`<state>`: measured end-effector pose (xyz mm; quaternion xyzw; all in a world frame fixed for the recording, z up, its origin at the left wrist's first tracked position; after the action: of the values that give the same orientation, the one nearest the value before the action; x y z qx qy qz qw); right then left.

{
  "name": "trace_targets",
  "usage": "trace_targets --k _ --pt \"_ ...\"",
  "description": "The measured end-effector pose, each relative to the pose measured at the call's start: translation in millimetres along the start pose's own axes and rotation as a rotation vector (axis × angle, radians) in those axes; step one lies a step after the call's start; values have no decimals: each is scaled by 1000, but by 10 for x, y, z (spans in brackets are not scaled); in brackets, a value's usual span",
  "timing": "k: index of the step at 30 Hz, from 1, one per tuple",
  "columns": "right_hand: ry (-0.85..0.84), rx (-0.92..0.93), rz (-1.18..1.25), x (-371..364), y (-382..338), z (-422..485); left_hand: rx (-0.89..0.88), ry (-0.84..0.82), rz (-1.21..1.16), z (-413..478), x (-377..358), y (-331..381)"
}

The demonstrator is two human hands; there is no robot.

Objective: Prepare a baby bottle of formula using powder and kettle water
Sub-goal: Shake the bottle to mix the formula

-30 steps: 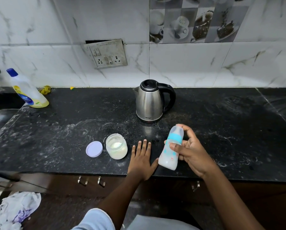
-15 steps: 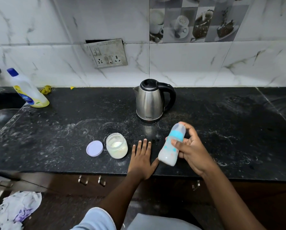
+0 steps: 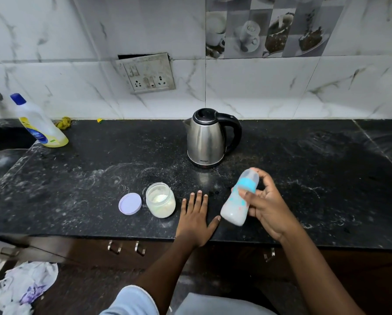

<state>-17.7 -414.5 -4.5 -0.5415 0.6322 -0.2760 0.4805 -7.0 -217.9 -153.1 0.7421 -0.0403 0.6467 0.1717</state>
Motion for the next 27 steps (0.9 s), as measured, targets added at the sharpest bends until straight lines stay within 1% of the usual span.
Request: trace_targets --k 2,4,6,9,10,11,12,15,17,18,19,22,23,24,27 --pt "112 72 124 39 -60 16 9 12 -4 -4 3 8" --pt "146 108 147 72 -99 27 7 16 -13 -8 1 14" --pt "62 63 49 57 -92 19 2 9 -5 -9 1 7" --pt "-183 -68 -277 -48 -15 -47 -8 -9 -5 -3 1 2" --pt "-215 -80 -316 -52 9 -50 -11 -10 -7 -7 5 4" --pt "-206 -66 -291 -55 5 -42 -13 -9 -5 -9 10 6" --pt "-164 -39 -215 -56 -15 -31 -11 -7 -1 -10 13 6" --pt "60 68 92 1 -105 5 6 12 -4 -8 3 10" --pt "165 113 178 53 -140 6 7 16 -8 -5 -9 12" --pt "165 111 167 66 -135 2 7 15 -6 -4 -8 9" --pt "128 90 121 56 -121 -10 7 11 -2 -5 -7 7" --pt "-73 -29 -163 -21 -28 -76 -8 -12 7 -6 -8 6" --pt "-97 -41 -190 -27 -7 -80 -10 -13 7 -6 -8 6" --pt "-78 -26 -144 -23 -17 -79 -7 -7 7 -6 -7 2" --pt "106 82 128 26 -127 -55 10 16 -6 -7 -6 2"
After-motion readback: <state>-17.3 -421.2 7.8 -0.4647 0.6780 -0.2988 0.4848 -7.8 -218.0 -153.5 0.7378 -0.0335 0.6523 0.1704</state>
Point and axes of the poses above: each hand's wrist, its own z-axis towards the middle knuckle, its own x-axis out of the back of the hand, y = z × x, the point moved 5 cm from there along z, towards the middle knuckle, and after that the axes turned 8 degrees about -x, right-handed, at the moved point
